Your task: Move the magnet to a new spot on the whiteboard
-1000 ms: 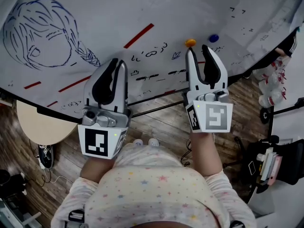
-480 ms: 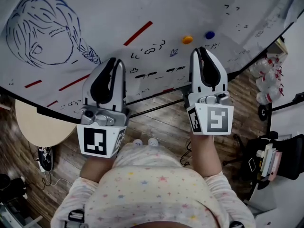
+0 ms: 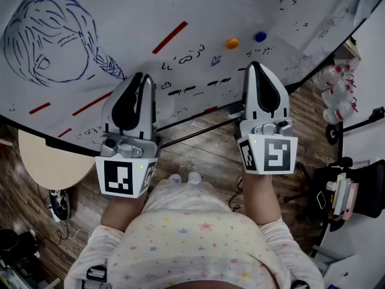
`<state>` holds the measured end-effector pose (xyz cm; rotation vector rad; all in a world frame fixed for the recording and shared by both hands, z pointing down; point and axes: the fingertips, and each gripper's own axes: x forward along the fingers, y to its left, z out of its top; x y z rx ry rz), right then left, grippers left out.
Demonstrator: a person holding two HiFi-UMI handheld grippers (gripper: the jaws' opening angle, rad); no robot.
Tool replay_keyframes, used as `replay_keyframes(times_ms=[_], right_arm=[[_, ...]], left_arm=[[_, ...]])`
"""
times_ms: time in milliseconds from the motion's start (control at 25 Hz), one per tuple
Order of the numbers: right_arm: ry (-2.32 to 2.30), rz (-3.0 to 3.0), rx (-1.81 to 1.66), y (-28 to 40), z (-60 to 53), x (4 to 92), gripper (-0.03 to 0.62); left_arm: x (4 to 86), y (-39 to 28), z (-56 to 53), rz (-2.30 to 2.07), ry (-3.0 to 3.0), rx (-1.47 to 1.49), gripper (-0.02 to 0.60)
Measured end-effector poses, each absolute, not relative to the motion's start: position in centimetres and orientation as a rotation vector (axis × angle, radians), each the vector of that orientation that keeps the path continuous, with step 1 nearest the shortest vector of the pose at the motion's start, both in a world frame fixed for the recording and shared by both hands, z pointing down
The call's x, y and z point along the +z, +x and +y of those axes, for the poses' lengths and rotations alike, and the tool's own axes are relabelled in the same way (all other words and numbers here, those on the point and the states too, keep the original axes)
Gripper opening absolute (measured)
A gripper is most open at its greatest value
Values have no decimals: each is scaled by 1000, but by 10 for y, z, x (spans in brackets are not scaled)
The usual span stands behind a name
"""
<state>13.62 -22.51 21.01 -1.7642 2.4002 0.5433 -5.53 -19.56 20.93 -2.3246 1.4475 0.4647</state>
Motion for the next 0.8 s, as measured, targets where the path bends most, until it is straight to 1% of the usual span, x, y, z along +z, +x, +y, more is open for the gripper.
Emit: replay_keyframes(times_ms=[480,800], right_arm=[[-1814,2363,547,145,-208,219,0],[-1816,2365,461,151,-204,240,0]], left_arm=[[227,-51,-194,1429,-2380,440,41],[248,-52,-195,1439,-2419,387,40]])
